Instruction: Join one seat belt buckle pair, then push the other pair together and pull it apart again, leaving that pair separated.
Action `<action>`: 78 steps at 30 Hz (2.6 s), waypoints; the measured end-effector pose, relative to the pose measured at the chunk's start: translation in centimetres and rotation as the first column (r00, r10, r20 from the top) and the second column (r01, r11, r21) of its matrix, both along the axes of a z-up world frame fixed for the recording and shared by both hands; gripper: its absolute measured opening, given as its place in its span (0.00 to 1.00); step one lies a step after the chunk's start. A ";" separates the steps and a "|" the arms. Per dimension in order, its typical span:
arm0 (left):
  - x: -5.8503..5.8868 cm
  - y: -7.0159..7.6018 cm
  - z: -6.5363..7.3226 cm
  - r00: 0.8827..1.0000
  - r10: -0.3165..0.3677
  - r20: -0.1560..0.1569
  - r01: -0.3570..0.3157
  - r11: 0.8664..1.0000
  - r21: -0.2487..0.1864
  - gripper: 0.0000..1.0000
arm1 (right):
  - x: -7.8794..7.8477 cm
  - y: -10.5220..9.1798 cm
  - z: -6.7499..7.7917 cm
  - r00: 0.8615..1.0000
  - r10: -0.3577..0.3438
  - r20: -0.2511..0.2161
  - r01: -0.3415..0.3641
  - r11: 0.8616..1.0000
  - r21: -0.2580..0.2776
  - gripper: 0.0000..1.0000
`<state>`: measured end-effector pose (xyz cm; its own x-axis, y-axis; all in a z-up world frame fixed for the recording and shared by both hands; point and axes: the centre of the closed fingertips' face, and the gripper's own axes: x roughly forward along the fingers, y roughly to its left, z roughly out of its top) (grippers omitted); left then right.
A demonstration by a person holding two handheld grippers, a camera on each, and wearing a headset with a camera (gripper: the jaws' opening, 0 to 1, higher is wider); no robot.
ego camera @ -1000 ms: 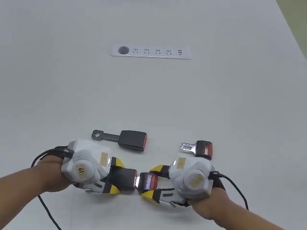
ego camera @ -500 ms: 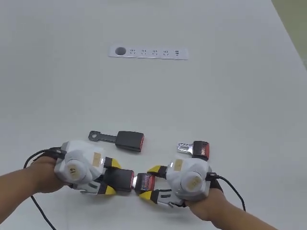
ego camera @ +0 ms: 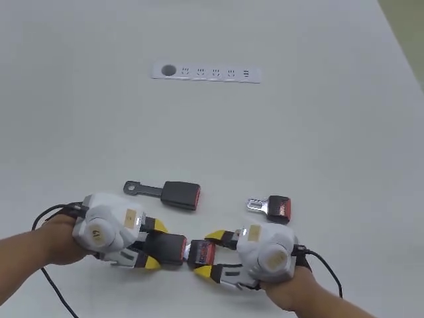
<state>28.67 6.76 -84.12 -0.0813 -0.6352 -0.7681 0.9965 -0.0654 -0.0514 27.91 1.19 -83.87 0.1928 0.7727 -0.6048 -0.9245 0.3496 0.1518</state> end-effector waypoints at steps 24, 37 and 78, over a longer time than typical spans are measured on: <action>0.2 -0.1 0.0 1.000 0.005 -0.010 -0.006 1.000 -0.022 0.34 | 0.2 -0.1 0.0 0.999 -0.021 0.030 0.021 1.000 0.005 0.34; 0.3 -0.2 0.1 0.999 0.044 -0.033 -0.045 0.999 -0.026 0.35 | 0.2 0.0 0.1 0.999 -0.027 0.028 0.027 1.000 0.005 0.34; 8.6 -0.4 8.7 0.953 0.273 0.128 -0.264 0.961 -0.088 0.82 | 6.0 -13.3 6.3 0.970 -0.215 0.110 0.220 0.975 -0.037 0.77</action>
